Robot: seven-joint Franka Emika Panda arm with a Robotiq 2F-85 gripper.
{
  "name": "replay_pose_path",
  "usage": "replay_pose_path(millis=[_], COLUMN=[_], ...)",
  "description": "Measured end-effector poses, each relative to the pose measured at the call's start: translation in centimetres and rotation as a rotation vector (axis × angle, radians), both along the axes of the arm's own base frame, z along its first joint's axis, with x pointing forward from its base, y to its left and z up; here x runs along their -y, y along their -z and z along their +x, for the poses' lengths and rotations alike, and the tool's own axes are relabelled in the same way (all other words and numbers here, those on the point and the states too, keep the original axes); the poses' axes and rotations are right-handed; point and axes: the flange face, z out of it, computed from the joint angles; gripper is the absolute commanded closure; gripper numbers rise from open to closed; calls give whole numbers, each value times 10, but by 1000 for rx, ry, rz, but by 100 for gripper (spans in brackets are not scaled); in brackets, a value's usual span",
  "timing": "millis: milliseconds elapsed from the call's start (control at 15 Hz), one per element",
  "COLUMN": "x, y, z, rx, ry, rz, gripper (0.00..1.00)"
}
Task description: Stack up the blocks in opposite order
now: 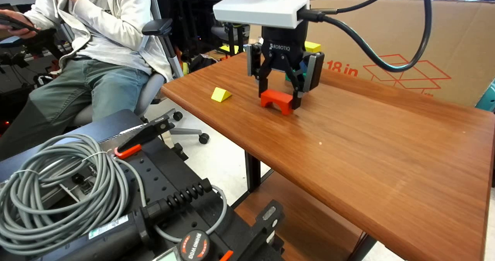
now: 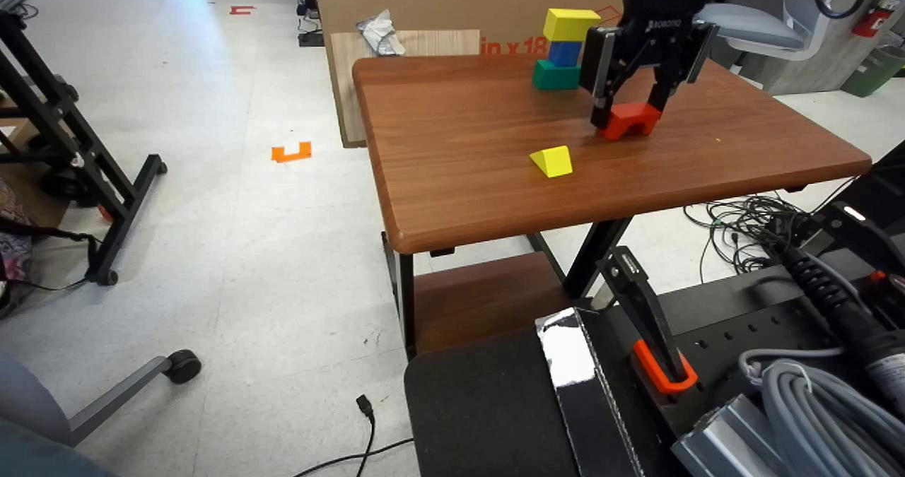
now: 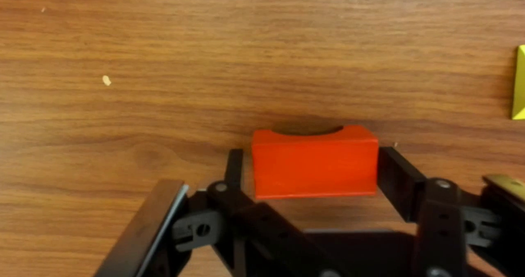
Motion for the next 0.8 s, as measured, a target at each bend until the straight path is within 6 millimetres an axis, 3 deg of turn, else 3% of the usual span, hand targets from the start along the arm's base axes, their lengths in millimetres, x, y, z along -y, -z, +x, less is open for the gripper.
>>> replay_pose_path(millis=[267,800], x=[0,-6], y=[-12,-90], z=[5,36], rx=[34,140], ry=[4,85], rz=[6,74], gripper=[0,0])
